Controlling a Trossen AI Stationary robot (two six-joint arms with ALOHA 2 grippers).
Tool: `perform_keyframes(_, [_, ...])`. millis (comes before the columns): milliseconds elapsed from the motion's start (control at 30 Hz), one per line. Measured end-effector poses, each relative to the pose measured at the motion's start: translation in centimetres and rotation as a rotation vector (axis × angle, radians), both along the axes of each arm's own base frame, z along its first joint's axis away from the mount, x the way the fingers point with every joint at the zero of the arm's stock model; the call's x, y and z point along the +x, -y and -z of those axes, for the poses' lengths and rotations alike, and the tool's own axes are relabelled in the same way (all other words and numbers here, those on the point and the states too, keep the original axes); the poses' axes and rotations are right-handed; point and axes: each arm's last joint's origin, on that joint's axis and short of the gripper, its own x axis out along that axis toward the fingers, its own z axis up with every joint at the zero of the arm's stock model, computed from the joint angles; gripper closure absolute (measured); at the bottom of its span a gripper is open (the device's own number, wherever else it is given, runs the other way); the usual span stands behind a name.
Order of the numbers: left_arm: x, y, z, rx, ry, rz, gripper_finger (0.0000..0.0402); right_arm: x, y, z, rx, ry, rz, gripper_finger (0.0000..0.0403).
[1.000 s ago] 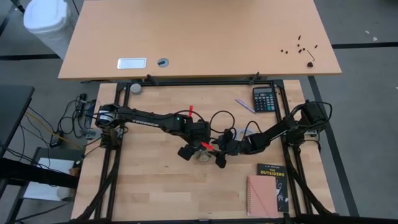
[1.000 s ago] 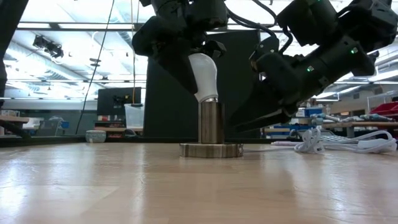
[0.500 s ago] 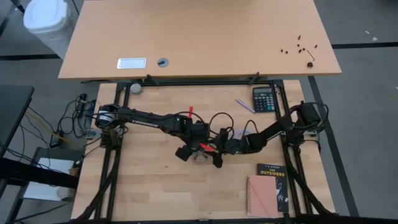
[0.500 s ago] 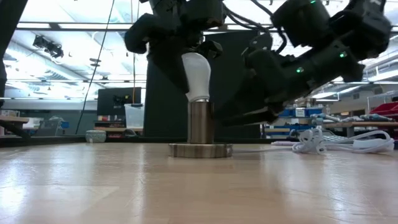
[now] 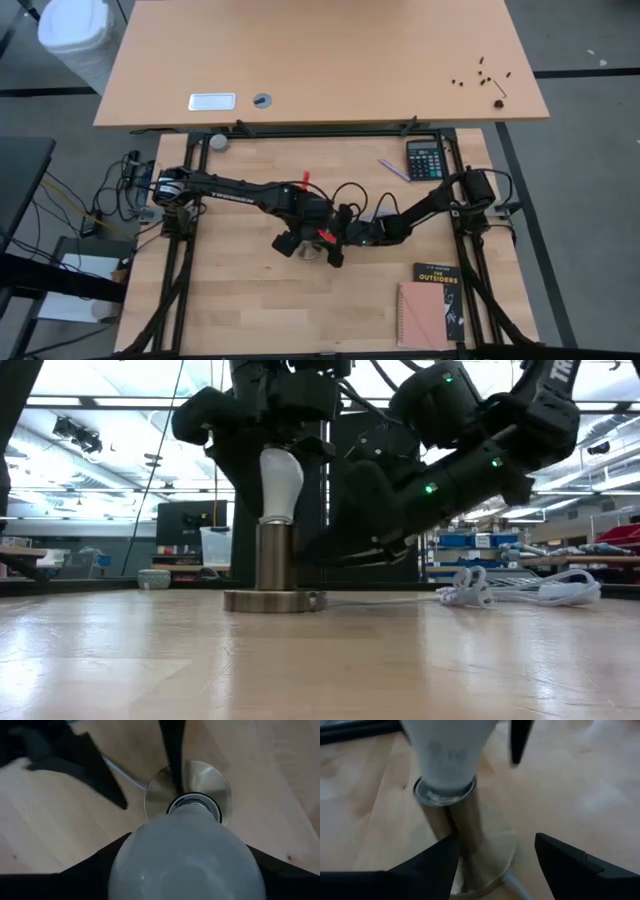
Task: Screw lightbulb
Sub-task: Insert the light bulb into the lamp
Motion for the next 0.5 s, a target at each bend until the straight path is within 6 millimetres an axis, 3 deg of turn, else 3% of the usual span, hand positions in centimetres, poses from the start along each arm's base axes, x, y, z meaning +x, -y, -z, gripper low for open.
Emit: perform_keyframes(500, [-0.18,0.63,-0.23,0.029,-0.020,-0.021,0.0134,0.31,0.78,-0.24,-0.038,0.002,0.005,0.0135])
